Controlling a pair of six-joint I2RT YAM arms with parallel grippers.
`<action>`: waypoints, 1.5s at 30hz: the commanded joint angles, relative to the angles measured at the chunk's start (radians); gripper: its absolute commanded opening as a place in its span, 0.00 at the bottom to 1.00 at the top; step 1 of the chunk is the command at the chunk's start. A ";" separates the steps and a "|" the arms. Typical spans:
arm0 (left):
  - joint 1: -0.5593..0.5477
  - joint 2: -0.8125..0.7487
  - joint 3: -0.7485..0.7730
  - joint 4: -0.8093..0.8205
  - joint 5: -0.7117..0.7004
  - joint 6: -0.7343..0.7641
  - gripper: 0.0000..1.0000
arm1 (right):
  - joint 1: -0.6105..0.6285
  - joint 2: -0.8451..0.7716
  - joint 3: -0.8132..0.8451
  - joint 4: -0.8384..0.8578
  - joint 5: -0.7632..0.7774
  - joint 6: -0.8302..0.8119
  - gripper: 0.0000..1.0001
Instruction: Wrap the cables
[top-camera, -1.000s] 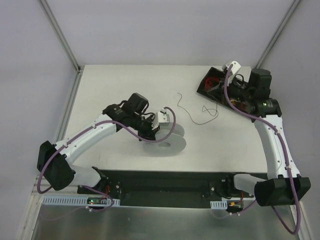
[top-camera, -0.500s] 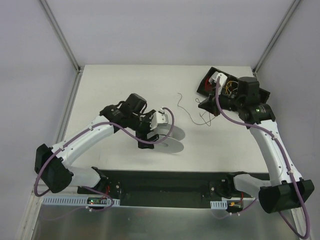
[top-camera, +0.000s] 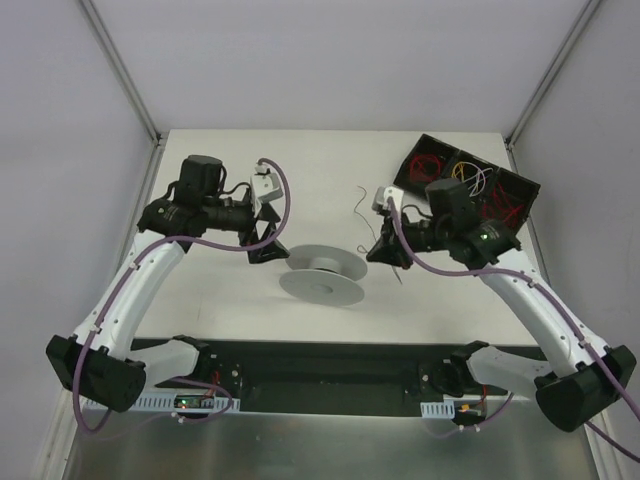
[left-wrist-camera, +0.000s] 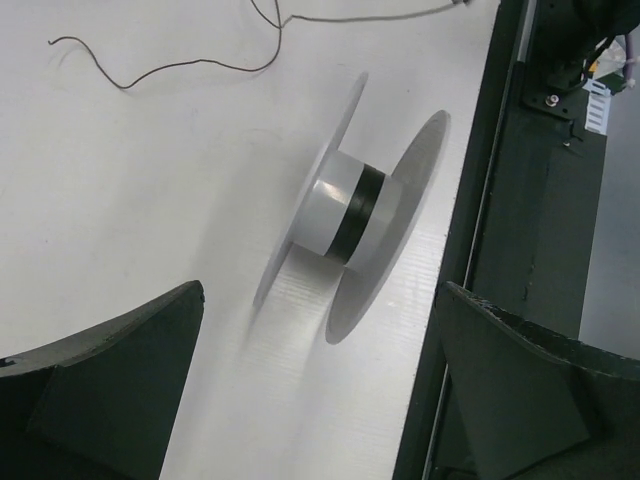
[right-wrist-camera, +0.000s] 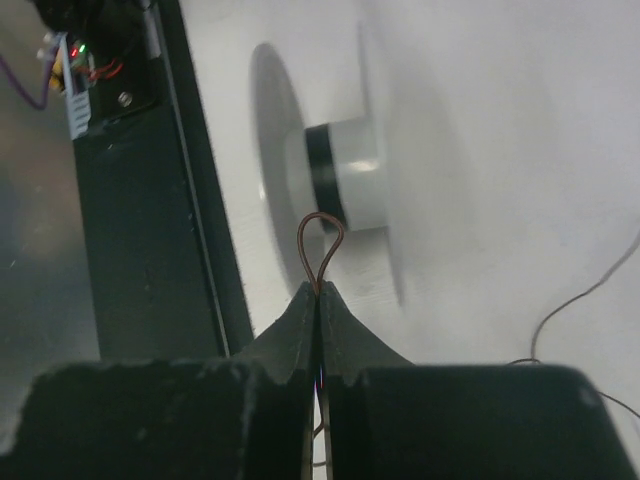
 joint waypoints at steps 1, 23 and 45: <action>0.019 0.049 -0.022 0.072 0.089 0.072 0.98 | 0.110 -0.012 -0.089 0.072 0.037 0.067 0.00; -0.043 0.246 -0.193 0.325 0.350 0.255 0.61 | 0.296 0.275 -0.041 0.350 0.307 0.083 0.00; -0.053 0.172 -0.410 0.748 0.367 0.060 0.41 | 0.361 0.215 -0.273 0.791 0.413 0.179 0.00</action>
